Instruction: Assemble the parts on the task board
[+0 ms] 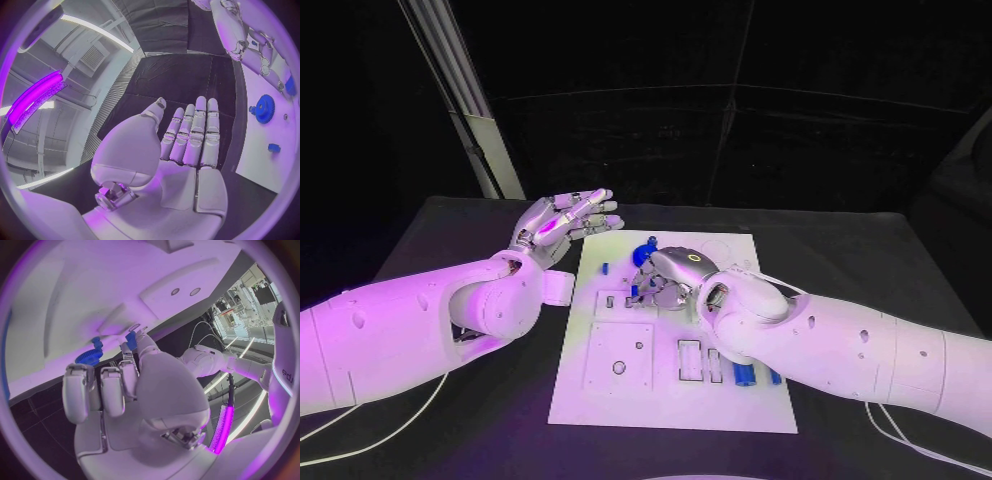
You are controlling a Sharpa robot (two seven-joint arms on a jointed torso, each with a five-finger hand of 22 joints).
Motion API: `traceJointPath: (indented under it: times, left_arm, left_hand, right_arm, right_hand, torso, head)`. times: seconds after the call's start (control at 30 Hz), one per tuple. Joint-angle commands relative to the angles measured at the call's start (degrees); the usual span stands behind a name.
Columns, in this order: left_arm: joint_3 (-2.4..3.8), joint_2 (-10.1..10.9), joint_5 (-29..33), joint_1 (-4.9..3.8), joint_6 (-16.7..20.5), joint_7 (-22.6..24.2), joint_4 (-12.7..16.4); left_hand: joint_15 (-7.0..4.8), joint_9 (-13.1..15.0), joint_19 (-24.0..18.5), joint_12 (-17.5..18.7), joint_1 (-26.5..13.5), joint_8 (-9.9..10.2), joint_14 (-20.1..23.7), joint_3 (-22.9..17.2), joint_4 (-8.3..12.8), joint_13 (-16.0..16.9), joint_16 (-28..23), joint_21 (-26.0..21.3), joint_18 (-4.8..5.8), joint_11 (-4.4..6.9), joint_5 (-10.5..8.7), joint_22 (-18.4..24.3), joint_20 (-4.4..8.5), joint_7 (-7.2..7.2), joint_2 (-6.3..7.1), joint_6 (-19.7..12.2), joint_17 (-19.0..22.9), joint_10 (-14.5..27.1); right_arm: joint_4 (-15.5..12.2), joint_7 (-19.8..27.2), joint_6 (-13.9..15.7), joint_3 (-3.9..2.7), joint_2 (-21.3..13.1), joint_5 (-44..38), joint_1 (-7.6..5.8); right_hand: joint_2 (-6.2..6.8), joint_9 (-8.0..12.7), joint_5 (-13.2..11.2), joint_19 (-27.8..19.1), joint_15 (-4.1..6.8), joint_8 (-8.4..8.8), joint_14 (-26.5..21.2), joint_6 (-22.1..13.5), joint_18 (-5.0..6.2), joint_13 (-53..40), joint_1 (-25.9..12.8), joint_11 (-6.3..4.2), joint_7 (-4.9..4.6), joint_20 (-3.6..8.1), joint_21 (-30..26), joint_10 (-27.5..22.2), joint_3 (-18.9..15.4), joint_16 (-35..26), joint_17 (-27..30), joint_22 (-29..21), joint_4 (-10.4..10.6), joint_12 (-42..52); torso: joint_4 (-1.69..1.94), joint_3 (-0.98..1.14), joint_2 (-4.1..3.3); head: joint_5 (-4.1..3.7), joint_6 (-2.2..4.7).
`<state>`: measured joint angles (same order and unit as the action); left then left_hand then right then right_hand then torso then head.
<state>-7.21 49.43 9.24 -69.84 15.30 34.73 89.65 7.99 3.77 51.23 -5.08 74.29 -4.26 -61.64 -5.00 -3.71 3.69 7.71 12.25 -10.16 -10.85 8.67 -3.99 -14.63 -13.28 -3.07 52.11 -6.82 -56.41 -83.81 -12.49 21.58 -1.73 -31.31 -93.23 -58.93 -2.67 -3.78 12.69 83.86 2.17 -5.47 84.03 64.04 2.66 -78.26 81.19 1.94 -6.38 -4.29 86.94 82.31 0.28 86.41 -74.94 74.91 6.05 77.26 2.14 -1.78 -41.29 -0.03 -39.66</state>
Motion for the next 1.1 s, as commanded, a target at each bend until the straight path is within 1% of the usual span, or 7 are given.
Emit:
traceJointPath:
  times: [0.03,0.1,0.27,0.37,0.63,0.9,1.1]
  left_arm:
    - [0.05,-0.05,0.13,-0.11,-0.76,0.09,-0.01]
    - [0.05,-0.03,0.13,-0.11,-0.77,0.07,-0.04]
    - [0.04,-0.05,0.13,-0.11,-0.81,0.01,-0.1]
    - [0.04,-0.09,0.13,-0.11,-0.85,-0.01,-0.13]
    - [0.04,-0.12,0.13,-0.1,-0.9,-0.11,-0.21]
    - [0.04,-0.13,0.13,-0.1,-0.94,-0.16,-0.23]
    - [0.04,-0.1,0.13,-0.1,-0.94,-0.2,-0.28]
  left_hand:
    - [0.18,-0.03,0.32,0.0,0.02,0.12,-0.19,-0.04,0.35,-0.04,-0.4,-0.26,-0.38,-0.02,-0.14,0.07,0.08,-0.55,-0.41,0.25,-0.06,-0.15]
    - [0.18,-0.03,0.32,0.0,0.02,0.12,-0.19,-0.04,0.35,-0.04,-0.4,-0.26,-0.38,-0.02,-0.14,0.07,0.08,-0.55,-0.41,0.25,-0.06,-0.15]
    - [0.18,-0.03,0.32,0.0,0.02,0.12,-0.19,-0.04,0.35,-0.04,-0.4,-0.26,-0.38,-0.02,-0.14,0.07,0.08,-0.55,-0.41,0.25,-0.06,-0.15]
    - [0.18,-0.03,0.32,0.0,0.02,0.12,-0.19,-0.04,0.35,-0.04,-0.4,-0.26,-0.38,-0.02,-0.14,0.07,0.08,-0.55,-0.41,0.25,-0.06,-0.15]
    - [0.18,-0.03,0.32,0.0,0.02,0.12,-0.19,-0.04,0.35,-0.04,-0.4,-0.26,-0.38,-0.02,-0.14,0.07,0.08,-0.55,-0.41,0.25,-0.06,-0.15]
    - [0.18,-0.03,0.32,0.0,0.02,0.12,-0.19,-0.04,0.35,-0.04,-0.4,-0.26,-0.38,-0.02,-0.14,0.07,0.08,-0.55,-0.41,0.25,-0.06,-0.15]
    - [0.18,-0.03,0.32,0.0,0.02,0.12,-0.19,-0.04,0.35,-0.04,-0.4,-0.26,-0.38,-0.02,-0.14,0.07,0.08,-0.55,-0.41,0.25,-0.06,-0.15]
  right_arm:
    - [-0.03,-0.74,-0.92,0.05,-0.07,-2.25,-0.04]
    - [-0.07,-0.81,-1.38,0.07,-0.16,-2.45,-0.02]
    - [-0.26,-0.9,-2.45,0.1,-0.35,-2.82,0.02]
    - [-0.34,-0.96,-3.07,0.11,-0.42,-3.01,0.02]
    - [-0.52,-1.18,-6.1,0.12,-0.4,-3.69,0.04]
    - [-0.66,-1.53,-7.49,0.12,-0.38,-4.35,0.07]
    - [-0.96,-1.94,-8.12,0.12,-0.58,-4.82,0.12]
  right_hand:
    - [-0.5,-0.08,0.2,1.26,0.24,-0.22,4.66,0.51,-1.04,-0.77,0.22,-0.57,0.31,0.19,0.2,0.96,-0.05,0.08,-8.97,8.39,0.26,0.12]
    - [-0.5,-0.08,0.2,1.26,0.24,-0.22,4.66,0.51,-1.04,-0.77,0.22,-0.57,0.31,0.19,0.2,0.96,-0.05,0.08,-8.97,8.39,0.26,0.12]
    - [-0.38,-0.08,0.22,1.27,0.24,-0.2,4.65,0.5,-1.05,-0.76,0.16,-0.56,0.3,0.19,0.21,0.95,-0.06,0.08,-8.96,8.41,0.27,0.11]
    - [-0.38,-0.08,0.22,1.27,0.24,-0.2,4.65,0.5,-1.05,-0.76,0.16,-0.56,0.3,0.19,0.21,0.95,-0.06,0.08,-8.96,8.41,0.27,0.11]
    - [0.01,-0.09,0.11,1.15,0.21,-0.16,4.64,0.53,-1.01,-0.63,-0.08,-0.53,0.27,0.17,0.14,0.84,-0.13,0.04,-8.9,8.26,0.33,-0.07]
    - [0.24,-0.09,-0.03,1.08,0.19,-0.11,4.61,0.52,-0.99,-0.63,-0.28,-0.5,0.24,0.15,0.1,0.81,-0.16,-0.02,-8.81,8.17,0.41,-0.1]
    - [0.79,-0.03,-0.17,0.86,0.12,0.18,4.56,0.15,-0.92,-0.38,-0.54,-0.4,0.08,0.11,-0.04,0.59,-0.21,-0.15,-8.59,7.89,0.46,-0.44]
  torso:
    - [0.05,0.02,-0.01]
    - [-0.03,-0.02,0.03]
    - [-0.08,0.01,0.01]
    - [-0.06,0.02,0.0]
    - [0.04,-0.01,0.01]
    - [-0.02,0.0,0.03]
    - [-0.01,0.01,0.02]
  head:
    - [0.2,-0.2]
    - [0.25,-0.32]
    - [0.31,-0.4]
    - [0.26,-0.45]
    - [0.3,-0.68]
    - [0.43,-0.66]
    - [0.42,-0.64]
